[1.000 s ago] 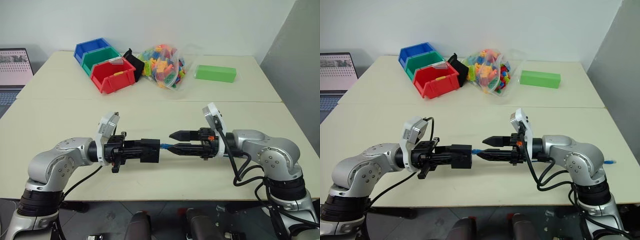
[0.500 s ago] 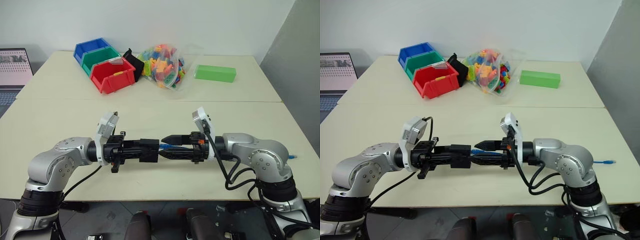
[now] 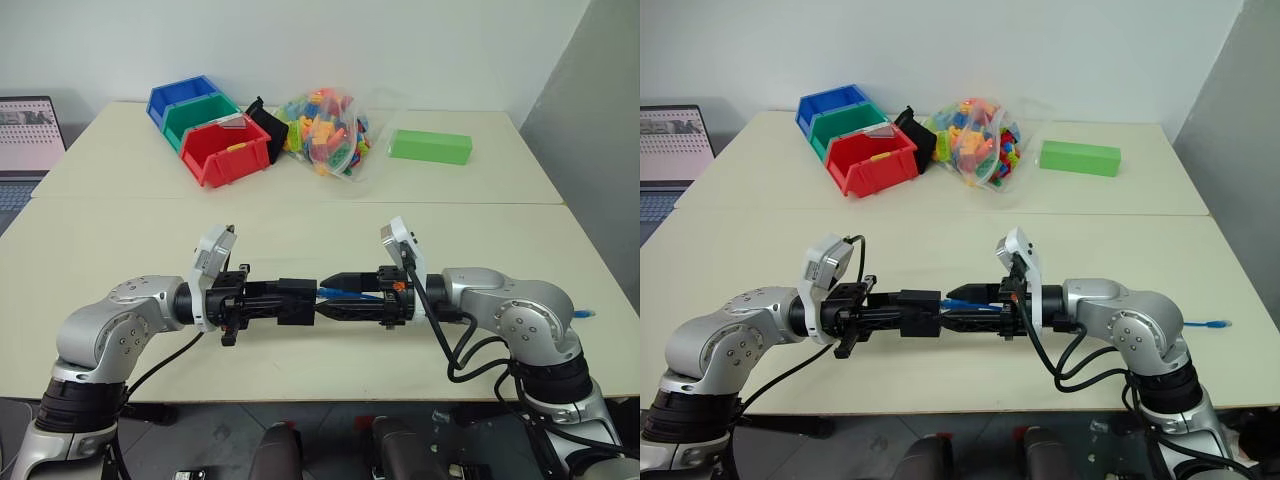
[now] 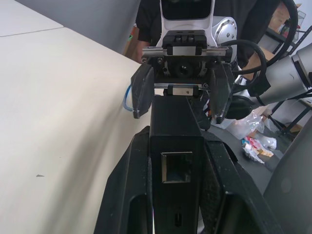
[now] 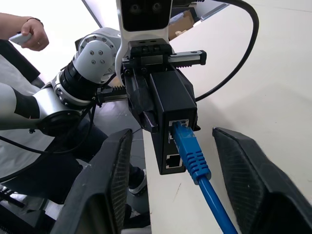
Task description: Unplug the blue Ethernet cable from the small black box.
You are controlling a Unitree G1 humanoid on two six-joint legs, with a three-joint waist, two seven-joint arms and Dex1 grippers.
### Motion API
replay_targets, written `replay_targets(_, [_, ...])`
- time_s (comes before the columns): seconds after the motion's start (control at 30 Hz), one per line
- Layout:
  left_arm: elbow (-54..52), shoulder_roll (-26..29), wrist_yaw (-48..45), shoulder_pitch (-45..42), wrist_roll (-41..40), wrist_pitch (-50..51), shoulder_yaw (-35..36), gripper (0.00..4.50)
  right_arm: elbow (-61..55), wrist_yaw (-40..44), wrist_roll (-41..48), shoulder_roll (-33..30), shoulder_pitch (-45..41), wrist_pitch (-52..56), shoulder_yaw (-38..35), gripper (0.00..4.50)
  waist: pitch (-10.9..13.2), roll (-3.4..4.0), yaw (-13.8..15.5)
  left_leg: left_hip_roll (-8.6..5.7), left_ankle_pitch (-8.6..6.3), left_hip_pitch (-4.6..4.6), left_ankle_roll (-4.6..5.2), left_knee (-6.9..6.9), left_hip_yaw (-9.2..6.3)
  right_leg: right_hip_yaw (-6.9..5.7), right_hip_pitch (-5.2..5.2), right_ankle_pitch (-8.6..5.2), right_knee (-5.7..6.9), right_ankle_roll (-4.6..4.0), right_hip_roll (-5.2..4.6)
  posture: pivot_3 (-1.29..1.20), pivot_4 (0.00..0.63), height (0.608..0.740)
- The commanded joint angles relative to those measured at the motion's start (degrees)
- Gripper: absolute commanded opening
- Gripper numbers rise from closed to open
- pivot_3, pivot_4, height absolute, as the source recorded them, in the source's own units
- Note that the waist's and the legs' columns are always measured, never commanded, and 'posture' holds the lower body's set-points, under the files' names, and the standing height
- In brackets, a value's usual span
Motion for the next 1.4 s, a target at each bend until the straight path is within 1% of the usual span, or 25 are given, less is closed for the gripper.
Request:
replay_targets(0.03, [-1.4, -0.1, -0.1, -0.1, -0.4, -0.6, 0.3, 0.8, -1.4, 0.9, 0.5, -0.3, -1.0, -0.9, 0.1, 1.58, 0.0, 0.0, 0.0, 0.0, 0.0, 0.0, 0.0, 0.0, 0.0, 0.0, 0.0, 0.0, 0.0, 0.0, 0.0, 0.0, 0.15, 0.74])
replay_targets(0.07, [-1.4, -0.2, -0.1, -0.2, -0.3, -0.6, 0.2, 0.8, -1.4, 1.0, 0.4, -0.4, -1.0, -0.9, 0.2, 1.43, 0.0, 0.0, 0.0, 0.0, 0.0, 0.0, 0.0, -0.01, 0.0, 0.01, 0.0, 0.0, 0.0, 0.0, 0.0, 0.0, 0.15, 0.74])
replay_targets(0.2, [-1.7, -0.3, 0.0, -0.3, -0.6, -0.4, 0.3, 0.8, -1.5, 1.2, 0.3, -0.6, -1.0, -1.0, 0.5, 0.46, 0.0, 0.0, 0.0, 0.0, 0.0, 0.0, 0.0, -0.01, 0.0, 0.0, 0.0, 0.0, -0.01, 0.0, 0.0, 0.0, 0.15, 0.74])
replay_targets(0.27, [-1.8, -0.4, 0.1, -0.2, -0.7, -0.3, 0.3, 0.8, -1.7, 1.4, 0.1, -0.8, -1.0, -1.1, 0.7, 0.06, 0.0, 0.0, 0.0, 0.0, 0.0, 0.0, 0.0, -0.01, 0.0, 0.01, -0.01, 0.0, -0.01, 0.0, 0.0, 0.0, 0.15, 0.74])
replay_targets(0.6, [-2.4, 0.1, -0.7, 0.6, -1.2, 0.0, 0.6, 0.8, -1.2, 2.3, 0.1, -1.9, -0.7, -0.9, 1.2, 0.06, 0.0, 0.0, 0.0, 0.0, 0.0, 0.0, 0.0, -0.02, 0.0, 0.01, -0.01, 0.0, -0.03, 0.0, 0.0, 0.0, 0.15, 0.74])
replay_targets(0.83, [1.0, 2.2, 0.4, 3.4, 0.1, -1.9, 5.6, 0.8, 0.3, 4.1, -1.2, -7.1, 2.5, -1.6, -0.9, 0.05, 0.0, 0.0, 0.0, 0.0, 0.0, -0.02, 0.0, -0.03, 0.0, 0.01, -0.01, 0.0, -0.06, 0.0, -0.01, 0.0, 0.15, 0.74])
replay_targets(0.9, [1.8, 2.8, 1.0, 4.4, 0.5, -2.5, 7.3, 0.8, 1.0, 3.3, -1.8, -7.7, 3.1, -2.7, -1.8, 0.05, 0.0, 0.01, 0.0, 0.01, 0.0, -0.02, 0.0, -0.04, 0.0, 0.02, -0.02, -0.02, -0.07, -0.02, -0.01, 0.0, 0.15, 0.74])
replay_targets(0.97, [2.9, 3.2, 2.1, 5.5, 1.3, -3.1, 9.2, 0.8, 2.3, 1.6, -3.4, -6.8, 3.2, -5.1, -3.1, 0.05, 0.0, 0.02, -0.1, 0.01, 0.0, -0.02, 0.0, -0.04, 0.0, 0.04, -0.04, -0.02, -0.06, -0.02, -0.01, 0.0, 0.15, 0.74])
replay_targets(1.07, [3.6, 3.3, 4.0, 6.4, 2.4, -3.9, 10.5, 0.8, 5.9, -3.7, -8.1, -2.8, 1.0, -10.4, -4.0, 0.05, 0.0, 0.02, -0.3, 0.01, 0.0, -0.02, 0.0, -0.06, 0.01, 0.05, -0.04, -0.02, -0.07, -0.02, -0.01, 0.0, 0.15, 0.74])
replay_targets(1.13, [3.7, 2.6, 6.3, 6.6, 2.9, -4.1, 11.2, 0.8, 10.4, -8.6, -14.9, 0.3, -1.8, -16.3, -2.7, 0.05, 0.1, 0.04, -0.4, 0.03, 0.0, -0.01, 0.0, -0.06, 0.01, 0.06, -0.05, -0.02, -0.06, -0.02, 0.01, 0.0, 0.15, 0.74])
replay_targets(1.17, [3.4, 1.9, 8.2, 6.8, 4.1, -4.9, 11.0, 0.8, 15.8, -12.9, -20.6, 2.3, -4.6, -21.1, -1.2, 0.05, 0.1, 0.04, -0.5, 0.03, 0.0, -0.01, 0.0, -0.07, 0.02, 0.07, -0.07, -0.01, -0.05, -0.01, 0.01, 0.0, 0.15, 0.74])
replay_targets(1.23, [2.9, 1.2, 10.3, 7.0, 5.6, -5.8, 10.4, 0.8, 23.3, -17.6, -28.7, 4.5, -8.1, -27.6, 1.4, 0.05, 0.1, 0.06, -0.6, 0.03, 0.0, 0.0, 0.0, -0.07, 0.05, 0.09, -0.08, -0.01, -0.05, -0.01, 0.01, 0.0, 0.15, 0.74])
replay_targets(1.3, [2.9, 0.1, 12.9, 6.5, 7.8, -7.5, 9.5, 0.8, 34.5, -23.7, -37.7, 6.7, -12.9, -33.9, 4.7, 0.05, 0.1, 0.06, -0.5, 0.02, 0.0, -0.01, 0.0, -0.06, 0.07, 0.11, -0.09, 0.0, -0.05, 0.0, 0.0, 0.0, 0.15, 0.74])
replay_targets(1.33, [2.9, -0.6, 14.4, 6.0, 8.6, -8.2, 9.4, 0.8, 39.7, -25.8, -41.3, 7.6, -15.1, -36.8, 6.2, 0.05, 0.1, 0.06, -0.5, 0.02, 0.0, -0.01, 0.0, -0.07, 0.07, 0.12, -0.09, 0.0, -0.06, 0.0, 0.0, 0.0, 0.15, 0.74])
replay_targets(1.4, [3.0, -1.7, 16.4, 5.4, 9.8, -9.2, 9.4, 0.8, 47.2, -27.7, -44.8, 9.4, -17.9, -41.0, 6.9, 0.05, 0.1, 0.05, -0.3, 0.01, 0.0, -0.04, 0.0, -0.11, 0.12, 0.13, -0.14, 0.01, -0.07, -0.02, -0.01, 0.0, 0.15, 0.74])
